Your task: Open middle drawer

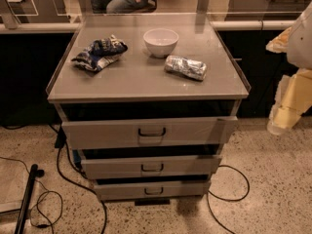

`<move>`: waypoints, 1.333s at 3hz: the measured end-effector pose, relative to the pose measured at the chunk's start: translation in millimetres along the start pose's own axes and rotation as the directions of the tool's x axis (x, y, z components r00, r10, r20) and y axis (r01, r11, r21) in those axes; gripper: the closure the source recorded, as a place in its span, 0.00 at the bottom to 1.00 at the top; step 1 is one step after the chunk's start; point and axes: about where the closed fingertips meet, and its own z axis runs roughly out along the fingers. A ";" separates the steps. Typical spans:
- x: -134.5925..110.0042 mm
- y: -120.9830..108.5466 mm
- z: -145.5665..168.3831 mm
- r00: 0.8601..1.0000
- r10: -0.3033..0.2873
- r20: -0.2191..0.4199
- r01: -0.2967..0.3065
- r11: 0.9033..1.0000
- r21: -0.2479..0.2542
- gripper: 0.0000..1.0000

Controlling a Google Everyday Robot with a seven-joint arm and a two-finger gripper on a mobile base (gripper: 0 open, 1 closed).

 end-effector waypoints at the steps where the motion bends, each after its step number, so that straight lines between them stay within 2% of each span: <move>1: 0.0 0.0 0.0 1.000 0.000 0.000 0.000 1.000 0.000 0.00; 2: 0.7 8.7 10.7 0.999 -0.012 0.041 0.013 1.000 -0.025 0.00; 3: 7.2 24.6 42.9 0.985 -0.033 0.167 0.046 0.996 -0.071 0.00; 4: 21.3 44.3 74.6 0.942 -0.019 0.335 0.040 0.998 -0.056 0.00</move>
Offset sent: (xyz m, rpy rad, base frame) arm -0.0145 0.0069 -0.0384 0.1092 0.0533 0.0746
